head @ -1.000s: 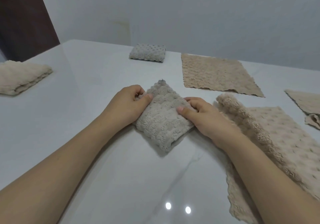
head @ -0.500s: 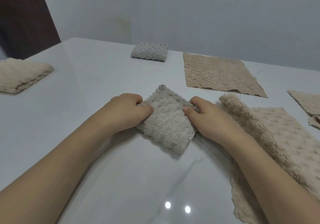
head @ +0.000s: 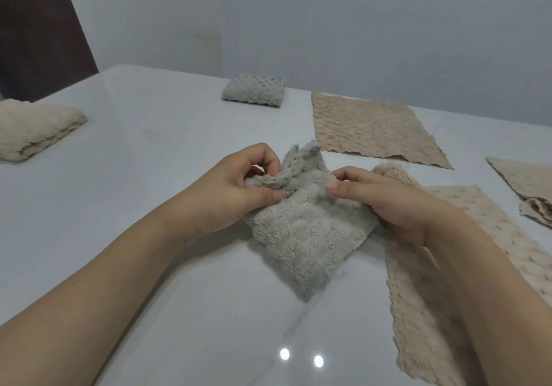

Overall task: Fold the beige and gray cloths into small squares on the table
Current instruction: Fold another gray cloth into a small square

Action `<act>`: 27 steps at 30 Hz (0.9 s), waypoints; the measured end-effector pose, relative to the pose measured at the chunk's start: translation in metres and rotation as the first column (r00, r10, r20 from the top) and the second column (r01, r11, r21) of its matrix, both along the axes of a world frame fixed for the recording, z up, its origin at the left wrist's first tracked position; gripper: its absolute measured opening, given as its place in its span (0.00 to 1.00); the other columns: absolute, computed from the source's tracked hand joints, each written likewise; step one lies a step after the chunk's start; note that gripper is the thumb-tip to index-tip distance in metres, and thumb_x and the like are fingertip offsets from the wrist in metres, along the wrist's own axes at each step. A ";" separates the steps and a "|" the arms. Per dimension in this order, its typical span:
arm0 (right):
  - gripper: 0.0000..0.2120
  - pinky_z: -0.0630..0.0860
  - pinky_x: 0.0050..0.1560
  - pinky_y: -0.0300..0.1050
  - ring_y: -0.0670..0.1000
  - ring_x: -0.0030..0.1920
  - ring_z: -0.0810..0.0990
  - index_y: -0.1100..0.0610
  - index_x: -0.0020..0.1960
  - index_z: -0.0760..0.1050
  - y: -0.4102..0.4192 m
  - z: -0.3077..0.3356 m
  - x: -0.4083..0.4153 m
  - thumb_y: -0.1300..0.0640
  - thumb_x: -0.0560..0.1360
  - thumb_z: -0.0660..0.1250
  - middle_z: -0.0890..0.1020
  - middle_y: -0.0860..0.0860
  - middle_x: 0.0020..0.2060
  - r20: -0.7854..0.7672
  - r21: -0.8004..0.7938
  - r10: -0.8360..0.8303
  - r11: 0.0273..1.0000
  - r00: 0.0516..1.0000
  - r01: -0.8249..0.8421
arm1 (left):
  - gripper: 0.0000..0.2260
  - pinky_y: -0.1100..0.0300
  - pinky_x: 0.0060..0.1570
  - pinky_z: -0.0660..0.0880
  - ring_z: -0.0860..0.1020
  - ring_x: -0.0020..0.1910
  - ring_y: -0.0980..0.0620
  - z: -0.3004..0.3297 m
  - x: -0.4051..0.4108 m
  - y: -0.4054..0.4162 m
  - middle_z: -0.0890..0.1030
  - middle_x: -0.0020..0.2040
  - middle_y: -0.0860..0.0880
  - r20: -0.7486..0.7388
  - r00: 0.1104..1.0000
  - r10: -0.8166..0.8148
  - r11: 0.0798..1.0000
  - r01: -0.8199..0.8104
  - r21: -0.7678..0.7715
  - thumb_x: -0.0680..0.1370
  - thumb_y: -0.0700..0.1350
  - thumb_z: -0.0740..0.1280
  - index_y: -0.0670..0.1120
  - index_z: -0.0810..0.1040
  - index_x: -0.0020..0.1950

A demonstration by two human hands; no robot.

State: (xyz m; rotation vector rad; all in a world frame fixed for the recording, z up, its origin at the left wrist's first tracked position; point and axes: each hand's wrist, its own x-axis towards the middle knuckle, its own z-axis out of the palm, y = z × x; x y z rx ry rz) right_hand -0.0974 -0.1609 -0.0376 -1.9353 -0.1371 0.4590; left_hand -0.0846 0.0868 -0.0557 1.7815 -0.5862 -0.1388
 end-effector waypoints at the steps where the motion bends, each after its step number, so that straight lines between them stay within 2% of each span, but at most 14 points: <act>1: 0.16 0.76 0.60 0.50 0.50 0.53 0.83 0.52 0.51 0.79 0.002 -0.001 -0.001 0.45 0.68 0.74 0.85 0.48 0.50 -0.015 0.046 -0.024 0.999 1.000 0.024 | 0.11 0.68 0.34 0.68 0.71 0.33 0.60 0.001 0.000 0.000 0.74 0.36 0.60 -0.017 1.000 0.010 1.000 -0.011 -0.027 0.71 0.42 0.73 0.45 0.72 0.46; 3: 0.16 0.78 0.57 0.53 0.57 0.52 0.84 0.59 0.55 0.78 0.005 -0.005 -0.001 0.52 0.71 0.72 0.85 0.56 0.51 -0.023 0.128 -0.057 0.990 0.998 0.060 | 0.10 0.65 0.34 0.69 0.72 0.34 0.58 0.002 0.000 0.000 0.75 0.41 0.56 -0.070 0.996 0.046 0.999 -0.047 -0.016 0.69 0.45 0.71 0.48 0.73 0.47; 4: 0.13 0.78 0.56 0.53 0.58 0.50 0.83 0.60 0.54 0.78 0.006 -0.008 -0.001 0.55 0.73 0.70 0.84 0.57 0.50 -0.011 0.153 -0.069 0.986 0.998 0.070 | 0.10 0.64 0.33 0.70 0.73 0.33 0.57 0.002 0.000 0.000 0.76 0.43 0.54 -0.109 0.992 0.062 0.998 -0.059 0.031 0.69 0.46 0.71 0.49 0.74 0.47; 6: 0.06 0.79 0.52 0.51 0.56 0.47 0.82 0.59 0.51 0.78 0.007 -0.010 -0.001 0.58 0.76 0.68 0.84 0.56 0.47 0.015 0.211 -0.084 0.974 0.996 0.079 | 0.10 0.61 0.28 0.68 0.73 0.31 0.53 0.003 0.001 -0.001 0.77 0.40 0.51 -0.251 0.965 0.076 0.995 -0.058 0.075 0.67 0.49 0.70 0.49 0.75 0.45; 9: 0.04 0.81 0.46 0.46 0.53 0.44 0.83 0.57 0.48 0.78 0.009 -0.011 -0.003 0.58 0.74 0.67 0.84 0.54 0.45 0.030 0.301 -0.051 0.953 0.998 0.040 | 0.10 0.51 0.39 0.68 0.73 0.37 0.45 0.007 0.001 -0.001 0.76 0.38 0.45 -0.415 0.907 0.073 0.995 -0.092 -0.027 0.67 0.54 0.72 0.51 0.77 0.41; 11: 0.06 0.81 0.47 0.46 0.53 0.44 0.83 0.56 0.48 0.78 0.009 -0.012 -0.004 0.58 0.72 0.69 0.83 0.55 0.46 0.036 0.329 -0.008 0.944 0.999 -0.004 | 0.11 0.51 0.43 0.68 0.74 0.39 0.46 0.007 0.000 -0.001 0.77 0.39 0.44 -0.389 0.917 0.091 0.995 -0.103 -0.009 0.70 0.56 0.73 0.50 0.78 0.42; 13: 0.07 0.80 0.48 0.46 0.54 0.45 0.82 0.56 0.48 0.79 0.009 -0.014 -0.003 0.57 0.70 0.70 0.83 0.55 0.46 0.033 0.325 0.011 0.946 0.999 -0.021 | 0.08 0.55 0.43 0.70 0.76 0.39 0.48 0.006 0.000 -0.003 0.79 0.40 0.46 -0.337 0.935 0.108 0.994 -0.101 0.038 0.76 0.52 0.72 0.48 0.79 0.44; 16: 0.07 0.80 0.49 0.46 0.53 0.45 0.82 0.56 0.48 0.79 0.008 -0.018 -0.002 0.58 0.70 0.70 0.83 0.54 0.45 0.045 0.351 0.003 0.936 0.999 -0.018 | 0.03 0.53 0.46 0.73 0.79 0.42 0.49 0.007 0.002 -0.001 0.83 0.44 0.48 -0.353 0.931 0.089 0.995 -0.070 0.066 0.77 0.48 0.70 0.50 0.81 0.47; 20: 0.07 0.81 0.47 0.43 0.51 0.44 0.82 0.58 0.49 0.78 0.010 -0.017 -0.003 0.60 0.70 0.68 0.83 0.52 0.44 0.082 0.373 0.017 0.927 0.996 -0.047 | 0.13 0.51 0.57 0.76 0.83 0.53 0.47 0.012 0.000 0.001 0.85 0.54 0.45 -0.453 0.891 0.000 1.000 -0.009 -0.018 0.77 0.50 0.69 0.46 0.80 0.58; 22: 0.06 0.80 0.44 0.42 0.50 0.42 0.83 0.58 0.48 0.78 0.012 -0.017 -0.005 0.61 0.71 0.68 0.84 0.52 0.43 0.101 0.382 0.024 0.922 0.995 -0.061 | 0.13 0.53 0.53 0.78 0.84 0.51 0.46 0.012 -0.001 -0.001 0.85 0.52 0.45 -0.476 0.879 0.001 0.999 -0.017 -0.029 0.78 0.51 0.66 0.44 0.80 0.56; 24: 0.05 0.80 0.43 0.41 0.50 0.41 0.83 0.57 0.47 0.79 0.013 -0.017 -0.005 0.61 0.71 0.68 0.84 0.52 0.42 0.114 0.379 0.019 0.923 0.993 -0.061 | 0.11 0.58 0.45 0.78 0.83 0.44 0.47 0.012 -0.002 -0.002 0.85 0.46 0.46 -0.473 0.880 0.039 0.999 -0.040 0.008 0.77 0.51 0.68 0.43 0.80 0.50; 27: 0.03 0.80 0.43 0.43 0.51 0.42 0.82 0.55 0.46 0.80 0.011 -0.018 -0.004 0.57 0.73 0.72 0.83 0.53 0.42 0.121 0.337 0.015 0.940 0.993 -0.055 | 0.08 0.60 0.34 0.71 0.76 0.34 0.51 0.010 -0.001 -0.002 0.78 0.36 0.48 -0.418 0.900 0.120 0.990 -0.079 0.113 0.76 0.50 0.70 0.47 0.78 0.43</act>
